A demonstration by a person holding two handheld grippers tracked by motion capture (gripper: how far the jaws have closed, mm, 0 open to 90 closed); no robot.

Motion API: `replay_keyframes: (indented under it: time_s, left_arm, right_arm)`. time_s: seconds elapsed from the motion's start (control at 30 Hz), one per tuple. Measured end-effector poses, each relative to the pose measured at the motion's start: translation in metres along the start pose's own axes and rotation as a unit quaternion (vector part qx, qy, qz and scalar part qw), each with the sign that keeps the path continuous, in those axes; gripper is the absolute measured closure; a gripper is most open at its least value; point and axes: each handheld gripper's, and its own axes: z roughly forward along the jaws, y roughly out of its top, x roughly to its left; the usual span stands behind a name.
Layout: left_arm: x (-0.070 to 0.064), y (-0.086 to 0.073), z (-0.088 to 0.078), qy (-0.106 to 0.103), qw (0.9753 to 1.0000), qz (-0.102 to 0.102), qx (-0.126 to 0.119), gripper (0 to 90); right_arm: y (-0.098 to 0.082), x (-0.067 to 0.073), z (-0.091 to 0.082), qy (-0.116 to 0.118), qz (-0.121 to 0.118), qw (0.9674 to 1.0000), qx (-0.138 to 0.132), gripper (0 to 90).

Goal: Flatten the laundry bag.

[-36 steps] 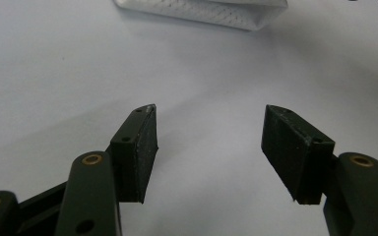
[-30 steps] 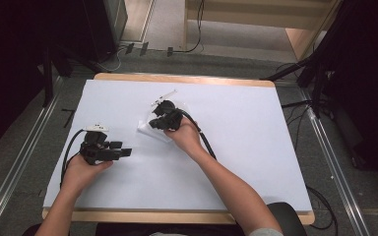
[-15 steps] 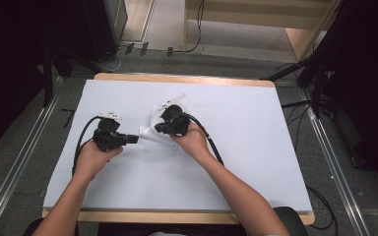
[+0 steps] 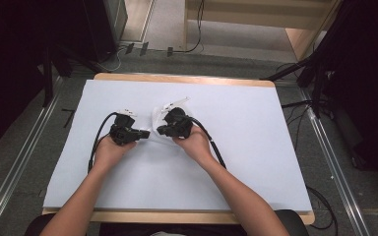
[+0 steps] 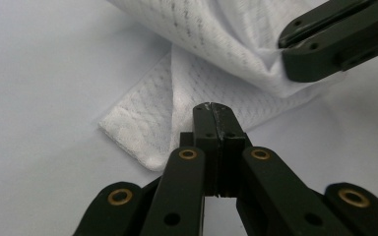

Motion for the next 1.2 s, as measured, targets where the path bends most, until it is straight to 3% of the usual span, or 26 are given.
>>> replay_keyframes:
  time_s: [0.07, 0.2, 0.57, 1.2]
  left_arm:
    - [0.001, 0.0, 0.002, -0.006, 1.0, -0.003, -0.003, 90.0]
    - [0.004, -0.001, 0.009, -0.01, 0.9998, -0.006, 0.013, 90.0]
    - [0.004, -0.001, 0.01, -0.01, 0.9999, 0.0, 0.006, 90.0]
    - [0.005, -0.001, 0.011, -0.012, 0.9999, 0.0, 0.007, 90.0]
  right_arm:
    - [-0.001, 0.0, -0.002, 0.0, 0.001, 1.0, -0.004, 89.5]
    - [-0.005, -0.003, -0.008, -0.002, 0.005, 1.0, -0.007, 89.5]
    - [-0.021, -0.022, -0.036, -0.015, 0.03, 0.9992, -0.023, 89.5]
    - [-0.057, -0.036, -0.081, -0.044, 0.069, 0.9956, -0.044, 89.4]
